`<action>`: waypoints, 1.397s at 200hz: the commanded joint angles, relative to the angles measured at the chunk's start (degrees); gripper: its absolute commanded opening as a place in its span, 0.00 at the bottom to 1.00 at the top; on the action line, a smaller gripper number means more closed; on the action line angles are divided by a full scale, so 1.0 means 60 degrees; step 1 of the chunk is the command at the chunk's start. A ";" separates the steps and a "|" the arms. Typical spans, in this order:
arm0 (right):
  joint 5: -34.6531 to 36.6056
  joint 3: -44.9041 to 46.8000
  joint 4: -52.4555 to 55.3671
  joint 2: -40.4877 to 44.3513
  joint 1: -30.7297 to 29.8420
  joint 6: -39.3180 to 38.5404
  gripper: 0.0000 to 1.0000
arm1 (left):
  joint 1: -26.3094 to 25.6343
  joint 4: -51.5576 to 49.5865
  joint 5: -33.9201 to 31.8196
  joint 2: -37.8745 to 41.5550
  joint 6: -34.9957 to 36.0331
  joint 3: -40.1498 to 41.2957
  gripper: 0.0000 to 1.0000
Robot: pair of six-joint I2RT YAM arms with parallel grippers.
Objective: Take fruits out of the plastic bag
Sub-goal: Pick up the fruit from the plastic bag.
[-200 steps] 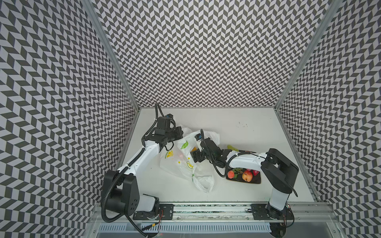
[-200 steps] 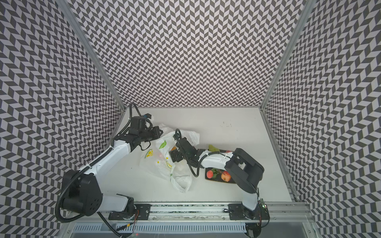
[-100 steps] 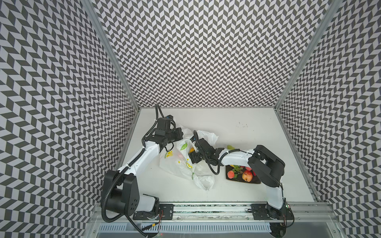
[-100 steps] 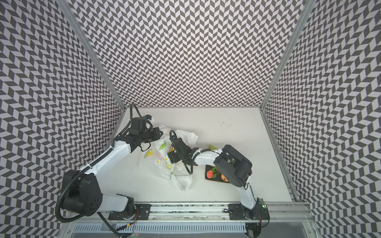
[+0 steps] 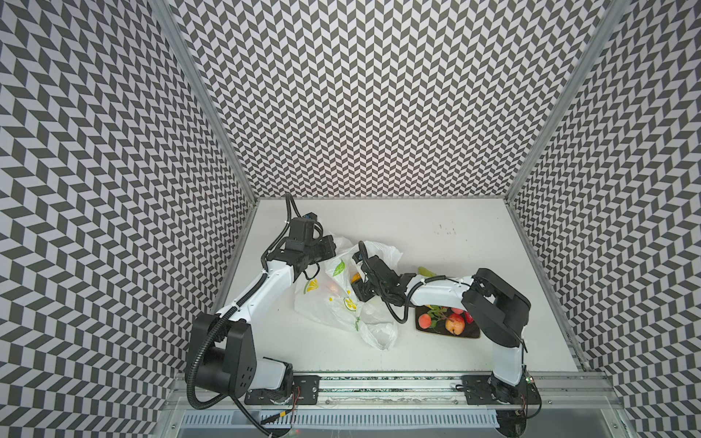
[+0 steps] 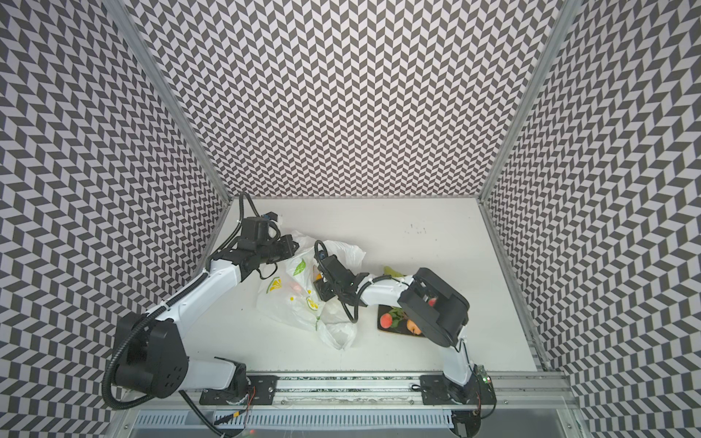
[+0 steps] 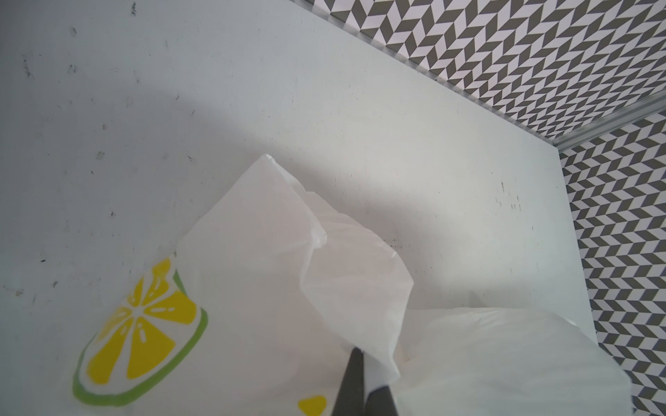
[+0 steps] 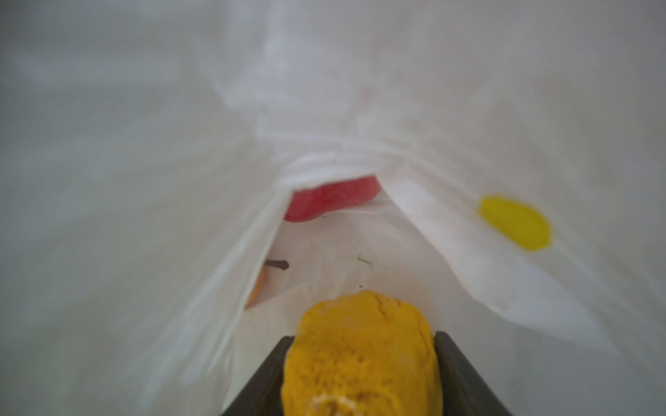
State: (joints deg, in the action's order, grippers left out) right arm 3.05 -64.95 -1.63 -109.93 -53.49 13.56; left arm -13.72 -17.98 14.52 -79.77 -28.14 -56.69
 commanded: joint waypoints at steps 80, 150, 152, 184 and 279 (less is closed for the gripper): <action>-0.0514 0.2024 -0.0295 0.3087 -0.0107 0.0108 0.51 | 0.0088 0.0588 -0.0382 0.0051 -0.0388 0.0132 0.00; -0.1129 0.3442 0.1054 0.6368 -0.0108 0.0393 0.47 | 0.0184 0.0804 -0.0268 0.0155 -0.0378 0.0341 0.00; -0.1107 0.3460 0.1119 0.6445 -0.0108 0.0414 0.47 | 0.0186 0.0811 -0.0264 0.0155 -0.0367 0.0356 0.00; -0.0299 0.3588 0.2725 0.7980 -0.0107 0.1218 0.45 | 0.0191 0.0871 -0.0238 0.0174 -0.0349 0.0378 0.00; 0.1022 0.2884 0.7869 0.9606 0.2987 0.3495 0.32 | 0.0206 0.0984 -0.0146 0.0111 -0.0365 0.0380 0.00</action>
State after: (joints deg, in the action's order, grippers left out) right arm 7.18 -45.43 36.75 -53.91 -38.83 30.00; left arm -12.82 -13.65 13.21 -79.77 -30.11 -55.07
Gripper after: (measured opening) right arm 0.515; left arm 0.047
